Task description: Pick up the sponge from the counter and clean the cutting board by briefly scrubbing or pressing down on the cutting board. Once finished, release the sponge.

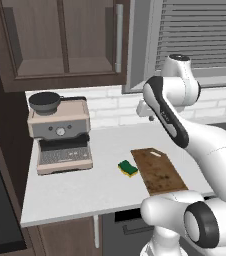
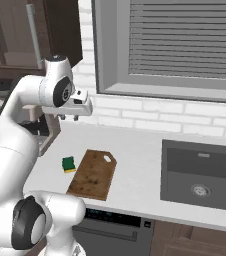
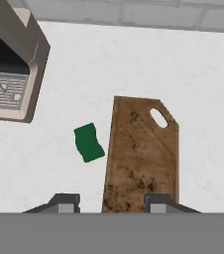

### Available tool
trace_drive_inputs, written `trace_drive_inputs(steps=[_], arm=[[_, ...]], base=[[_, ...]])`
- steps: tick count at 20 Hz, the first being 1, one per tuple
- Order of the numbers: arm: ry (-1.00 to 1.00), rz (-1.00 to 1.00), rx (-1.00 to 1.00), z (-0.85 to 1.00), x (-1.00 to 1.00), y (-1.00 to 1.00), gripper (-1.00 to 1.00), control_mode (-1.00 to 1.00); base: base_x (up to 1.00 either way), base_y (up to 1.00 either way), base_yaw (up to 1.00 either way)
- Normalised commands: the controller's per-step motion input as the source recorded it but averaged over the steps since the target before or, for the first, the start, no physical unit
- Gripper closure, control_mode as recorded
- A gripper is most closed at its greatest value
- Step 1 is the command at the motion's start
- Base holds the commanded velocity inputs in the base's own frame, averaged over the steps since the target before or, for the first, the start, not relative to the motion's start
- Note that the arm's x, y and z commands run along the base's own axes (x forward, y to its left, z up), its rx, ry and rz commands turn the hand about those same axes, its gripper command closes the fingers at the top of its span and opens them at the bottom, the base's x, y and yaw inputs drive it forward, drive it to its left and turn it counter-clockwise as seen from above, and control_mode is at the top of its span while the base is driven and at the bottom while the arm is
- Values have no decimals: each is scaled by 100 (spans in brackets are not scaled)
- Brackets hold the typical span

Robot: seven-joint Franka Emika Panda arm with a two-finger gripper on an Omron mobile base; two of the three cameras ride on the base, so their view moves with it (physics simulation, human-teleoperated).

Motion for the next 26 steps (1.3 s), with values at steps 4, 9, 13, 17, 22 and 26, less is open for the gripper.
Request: trace_drive_inputs(steps=[4, 9, 13, 17, 22, 26], arm=[[2, 0, 0, -15, -4, -3, -100, -100], [20, -2, 0, -87, 7, 43, -100, -100], [19, 0, -1, -92, 24, 76, -100, -100], [4, 2, 0, -58, 4, 42, -100, -100], [0, 4, 0, -51, 4, 15, -100, -100], [2, 11, 0, -74, 29, 0, -100, -100]], base=[[0, 0, 0], [0, 0, 0], [0, 0, 0], [0, 0, 0], [0, 0, 0], [0, 0, 0]])
